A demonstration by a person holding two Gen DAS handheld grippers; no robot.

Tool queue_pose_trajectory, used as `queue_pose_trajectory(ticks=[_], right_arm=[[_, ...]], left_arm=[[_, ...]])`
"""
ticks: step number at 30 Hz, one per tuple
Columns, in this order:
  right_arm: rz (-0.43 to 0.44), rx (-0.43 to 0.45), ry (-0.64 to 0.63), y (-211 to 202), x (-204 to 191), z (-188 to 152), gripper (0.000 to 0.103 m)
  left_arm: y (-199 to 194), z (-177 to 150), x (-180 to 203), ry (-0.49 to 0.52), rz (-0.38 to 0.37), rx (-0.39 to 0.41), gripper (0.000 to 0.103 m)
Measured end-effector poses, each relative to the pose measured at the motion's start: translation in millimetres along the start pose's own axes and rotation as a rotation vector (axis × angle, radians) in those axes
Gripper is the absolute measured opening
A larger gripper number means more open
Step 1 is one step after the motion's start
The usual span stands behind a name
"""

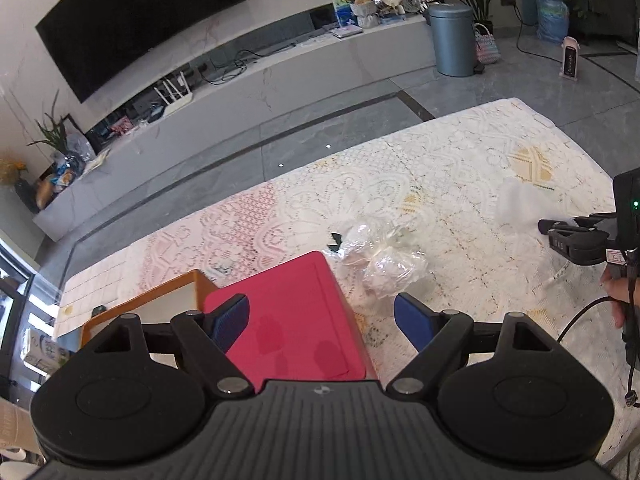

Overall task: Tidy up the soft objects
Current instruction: 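Grasp the white tissue sheet with the right tool while the left tool grasps the clear plastic bag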

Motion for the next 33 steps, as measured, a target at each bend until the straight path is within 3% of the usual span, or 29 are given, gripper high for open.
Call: queue_pose_trajectory(ticks=[5, 10, 13, 18, 22, 26, 30, 33], right_arm=[[-0.015, 0.034, -0.061, -15.6, -6.5, -7.2, 0.001], [-0.005, 0.052, -0.021, -37.1, -7.0, -15.2, 0.001], [0.004, 0.067, -0.029, -49.7, -8.8, -15.1, 0.001], [0.044, 0.094, -0.009, -63.8, -3.2, -10.7, 0.001], [0.066, 0.087, 0.04, -61.5, 6.1, -8.1, 0.001], [0.073, 0.078, 0.058, -60.5, 10.8, -9.0, 0.001], [0.081, 0.097, 0.05, -66.8, 13.1, -6.0, 0.001], [0.055, 0.129, 0.016, -72.7, 13.5, -1.9, 0.001]], left_arm=[[-8.9, -10.9, -11.9, -0.1, -0.035, 0.008, 0.095], [-8.0, -8.1, -8.7, -0.144, -0.092, 0.061, 0.095], [9.5, 1.0, -1.7, -0.195, -0.084, 0.027, 0.095], [49.8, 20.4, 21.5, -0.213, -0.205, -0.077, 0.095], [86.2, 34.8, 44.0, -0.223, -0.22, -0.143, 0.094], [112.8, 47.9, 67.4, -0.172, -0.152, -0.19, 0.094], [147.2, 51.3, 92.3, -0.051, 0.031, -0.288, 0.094], [169.8, 47.4, 97.1, -0.064, 0.084, -0.316, 0.095]])
Point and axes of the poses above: each gripper's, at about its wrist camera, not at the fingertips, and y roughly the way its jaws point, x to its right, z to its top, the point moved 2 cm from there along y, roughly the way its jaws point, and after that the axes turned 11 degrees about y, right-handed, at the moved point
